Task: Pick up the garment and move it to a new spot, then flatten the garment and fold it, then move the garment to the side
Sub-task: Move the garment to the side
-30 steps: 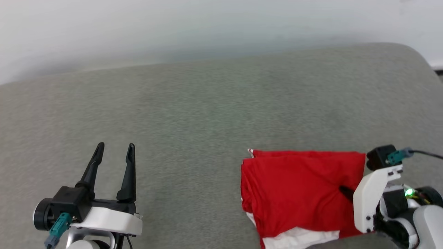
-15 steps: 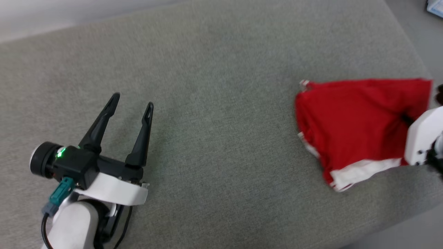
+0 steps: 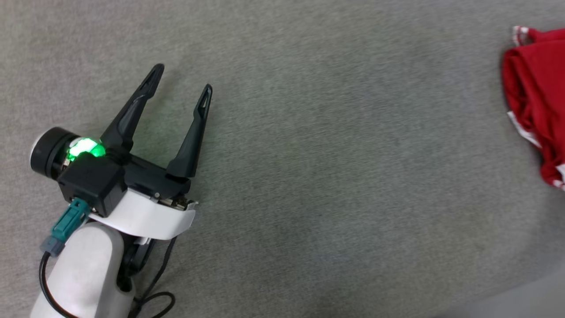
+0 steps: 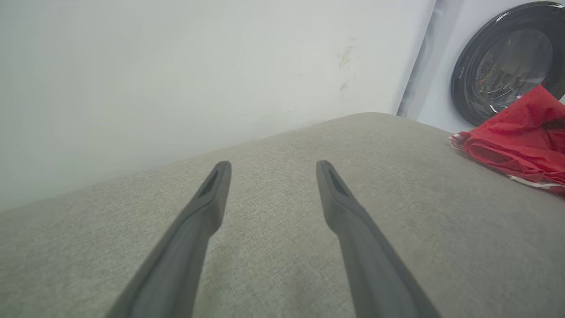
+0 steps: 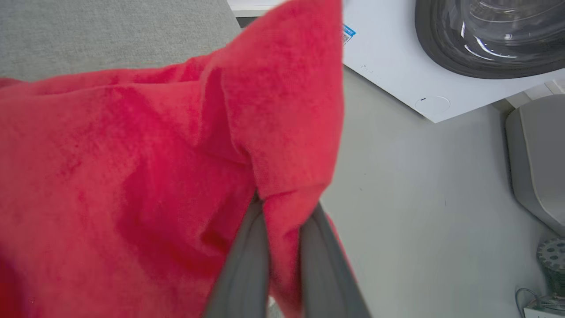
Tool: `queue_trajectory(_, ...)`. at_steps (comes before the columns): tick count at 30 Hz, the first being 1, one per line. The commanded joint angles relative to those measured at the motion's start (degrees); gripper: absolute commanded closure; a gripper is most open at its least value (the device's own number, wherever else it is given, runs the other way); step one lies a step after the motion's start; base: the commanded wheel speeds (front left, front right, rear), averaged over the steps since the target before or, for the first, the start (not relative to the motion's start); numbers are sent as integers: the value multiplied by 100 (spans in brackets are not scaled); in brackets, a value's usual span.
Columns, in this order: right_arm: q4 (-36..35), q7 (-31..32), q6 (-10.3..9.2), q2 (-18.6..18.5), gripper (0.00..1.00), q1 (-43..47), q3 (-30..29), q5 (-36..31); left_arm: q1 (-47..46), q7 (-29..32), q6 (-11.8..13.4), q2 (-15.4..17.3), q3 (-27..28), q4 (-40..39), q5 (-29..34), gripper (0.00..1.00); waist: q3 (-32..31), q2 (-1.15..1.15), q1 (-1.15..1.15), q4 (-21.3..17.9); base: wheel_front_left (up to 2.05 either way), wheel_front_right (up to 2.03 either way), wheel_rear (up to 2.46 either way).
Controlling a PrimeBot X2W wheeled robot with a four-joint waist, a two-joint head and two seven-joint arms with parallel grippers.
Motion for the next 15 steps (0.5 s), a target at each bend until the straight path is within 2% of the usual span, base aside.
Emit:
queue_trajectory(1,35,-127,-7,61,100,-119,-91,-142,-122,-32,-24,24,-20,-17,4,0,150,0,-1,137,0,0,0)
queue_trajectory(2,51,-219,-7,91,91,-133,-150,-263,-154,-41,-27,33,-31,-11,-4,0,176,0,-1,154,0,0,0)
queue_trajectory(3,80,-281,-7,141,76,-155,-230,-352,-171,-47,-29,32,-30,-1,-18,0,192,0,-1,162,0,0,0)
queue_trajectory(4,124,-314,-7,203,57,-164,-317,-448,-173,-59,-30,34,-30,11,-23,0,204,0,-1,167,0,0,0)
queue_trajectory(5,154,-365,-7,254,0,-176,-379,-570,-174,-68,-24,30,-26,27,-38,0,213,0,-1,171,0,0,0)
queue_trajectory(9,199,-636,-7,409,0,-201,-722,-1001,-80,-123,17,-2,-24,124,-67,0,123,0,-1,177,0,0,0)
queue_trajectory(15,85,-1097,-7,560,0,-121,-1131,-1246,109,-196,91,-64,1,284,-150,0,-208,0,-1,181,0,0,0)
